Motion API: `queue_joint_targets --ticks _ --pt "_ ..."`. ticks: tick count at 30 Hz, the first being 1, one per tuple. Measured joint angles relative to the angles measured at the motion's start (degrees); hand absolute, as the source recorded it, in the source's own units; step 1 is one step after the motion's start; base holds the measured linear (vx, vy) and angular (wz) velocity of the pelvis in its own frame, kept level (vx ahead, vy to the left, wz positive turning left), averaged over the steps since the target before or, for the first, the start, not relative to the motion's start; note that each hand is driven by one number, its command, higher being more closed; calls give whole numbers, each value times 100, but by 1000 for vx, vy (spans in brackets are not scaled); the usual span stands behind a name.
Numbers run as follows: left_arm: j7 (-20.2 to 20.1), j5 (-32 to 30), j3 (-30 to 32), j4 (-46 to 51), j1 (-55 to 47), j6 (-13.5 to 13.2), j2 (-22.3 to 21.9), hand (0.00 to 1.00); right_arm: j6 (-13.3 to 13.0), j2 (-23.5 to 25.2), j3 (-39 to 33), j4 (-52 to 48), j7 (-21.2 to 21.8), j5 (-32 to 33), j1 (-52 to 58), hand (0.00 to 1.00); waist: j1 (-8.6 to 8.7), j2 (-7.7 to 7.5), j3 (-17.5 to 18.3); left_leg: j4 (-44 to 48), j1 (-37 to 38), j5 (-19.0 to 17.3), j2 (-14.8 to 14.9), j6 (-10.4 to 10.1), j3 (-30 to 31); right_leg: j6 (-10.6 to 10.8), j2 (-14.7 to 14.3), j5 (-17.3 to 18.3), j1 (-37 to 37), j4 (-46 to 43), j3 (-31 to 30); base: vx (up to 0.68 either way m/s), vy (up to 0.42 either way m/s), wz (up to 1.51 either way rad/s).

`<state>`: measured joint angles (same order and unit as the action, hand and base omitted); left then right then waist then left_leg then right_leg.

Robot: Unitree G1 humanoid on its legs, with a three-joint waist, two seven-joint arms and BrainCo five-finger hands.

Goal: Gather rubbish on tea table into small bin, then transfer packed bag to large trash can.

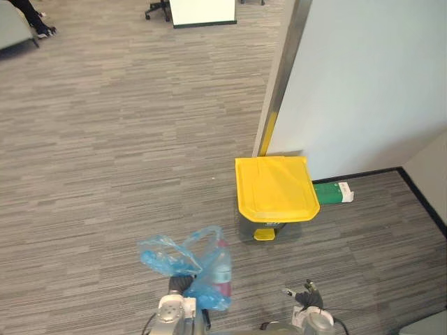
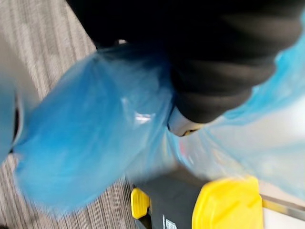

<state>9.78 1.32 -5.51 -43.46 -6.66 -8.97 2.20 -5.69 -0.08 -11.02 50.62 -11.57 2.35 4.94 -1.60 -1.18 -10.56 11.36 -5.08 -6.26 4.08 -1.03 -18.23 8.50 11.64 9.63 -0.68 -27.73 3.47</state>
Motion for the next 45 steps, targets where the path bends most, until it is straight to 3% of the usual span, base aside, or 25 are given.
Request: queue_joint_targets --ticks 1,2,4,5,6,7,8,9,10,11,12,13,16,20,28,34,38,39,41,42,45 --pt "-2 0 -65 4 -23 0 47 100 0 10 3 -46 14 0 17 0 13 -3 -41 2 231 -98 -29 29 -35 100 79 -303 -394 -952 -95 179 173 -18" --pt "-1 0 -144 2 -48 21 120 100 -13 -27 13 -23 17 -1 -28 0 126 -24 -148 31 631 -315 -60 90 -60 0 247 -980 -1026 -2429 -69 231 162 -16" --pt "15 1 -107 -4 -13 50 223 100 -15 -37 16 -27 21 -4 -65 0 134 -98 -233 177 916 -566 4 102 -104 -127 292 -569 -1554 -3126 275 189 71 -18" --pt "10 2 -115 -8 22 53 325 100 -38 -40 18 -41 16 -1 -170 0 163 -123 -254 203 983 -685 45 114 -151 -324 368 -305 -1879 -2873 842 229 21 -12" --pt "9 2 -110 -11 104 53 407 100 -44 -47 17 -25 10 0 -241 0 200 -156 -281 213 1025 -773 50 127 -157 -346 340 -309 -2074 -1869 1426 189 14 1" --pt "9 2 -106 -11 133 53 423 100 -44 -53 21 -6 10 1 -263 0 214 -166 -296 234 1031 -800 50 132 -153 -298 311 -355 -2077 -1397 1560 266 -9 18" --pt "-2 -2 -93 -4 229 42 465 100 -24 -83 22 43 2 -5 -297 0 215 -217 -360 460 1070 -961 45 128 -162 -222 124 -671 -1929 325 1829 315 -46 20" --pt "-3 -4 -41 -4 278 39 478 100 -5 -94 25 109 -1 -8 -341 0 219 -296 -449 730 1109 -1101 9 30 -189 -159 28 -909 -1766 1358 1853 487 -94 20" --pt "-2 -4 8 -10 276 39 484 100 2 -118 30 213 -4 -12 -377 0 220 -339 -493 1011 1120 -1325 -17 -25 -190 -141 16 -965 -1666 1790 1907 497 -119 -7" --pt "3 -2 26 -34 280 41 488 100 35 -218 44 235 -17 -11 -368 0 184 -303 -562 1543 1134 -1793 65 -183 -162 -388 -20 -1037 -1483 1935 1866 455 -83 -39" --pt "-5 -5 29 -54 308 38 402 100 43 -333 49 231 -23 -11 -533 0 157 20 -690 1818 1123 -2028 318 -243 -51 -388 -242 -871 -1547 1572 1773 357 -38 -43" --pt "-7 -5 10 -59 329 38 385 100 36 -359 25 194 -22 -10 -563 0 175 114 -754 1837 1161 -2105 360 -257 83 -378 -299 -740 -1587 1366 1734 341 -10 -27" --pt "-62 -8 7 -120 426 21 374 100 24 -321 -236 191 -2 1 -529 0 156 85 -802 1885 1480 -2434 467 -356 490 -415 -336 -186 -1762 249 1677 265 -41 15" --pt "-124 -7 17 -234 510 13 264 100 50 -200 -450 -17 -46 46 -359 0 120 -3 -765 1921 1515 -2480 647 -375 696 -712 -268 357 -1870 -415 1862 195 -64 22" --pt "-114 -6 121 -200 776 -31 137 100 46 -145 -443 -112 -27 508 -388 0 110 43 -762 1883 1177 -2351 544 -536 853 -759 -55 271 -2059 -343 2065 53 10 10" --pt "-114 6 104 134 766 -35 375 100 46 -291 478 -328 170 695 -903 0 51 98 -772 2000 338 -2087 414 -496 1110 -777 242 89 -2429 -174 2324 -62 -28 41" --pt "-101 129 106 702 817 -89 498 100 -11 -627 879 -649 156 729 -1962 0 -175 265 -921 2021 -6 -2085 449 -494 1123 -806 251 -55 -2692 -132 2390 -87 -86 13" --pt "-102 264 106 1002 761 -253 523 100 -78 -945 912 -696 110 728 -2573 0 -212 340 -1010 2088 -146 -2094 483 -478 1122 -691 243 -157 -2754 -78 2398 -110 -83 12" --pt "-103 353 67 1124 762 -327 573 100 -119 -1203 908 -695 28 726 -3082 0 -215 357 -1115 2123 -207 -2153 518 -384 1132 -647 226 -225 -2757 -29 2410 -126 -81 10" --pt "-106 452 -23 1186 823 -387 625 100 -101 -1513 898 -649 -71 726 -3460 0 -220 350 -1243 2199 -298 -2186 555 -400 1219 -615 158 -323 -2758 84 2397 -136 -83 2" --pt "-107 564 -119 1249 823 -417 628 100 -96 -1844 900 -645 -161 727 -3774 0 -244 323 -1401 2330 -448 -2203 655 -428 1245 -625 27 -421 -2803 206 2383 -117 -85 -8"
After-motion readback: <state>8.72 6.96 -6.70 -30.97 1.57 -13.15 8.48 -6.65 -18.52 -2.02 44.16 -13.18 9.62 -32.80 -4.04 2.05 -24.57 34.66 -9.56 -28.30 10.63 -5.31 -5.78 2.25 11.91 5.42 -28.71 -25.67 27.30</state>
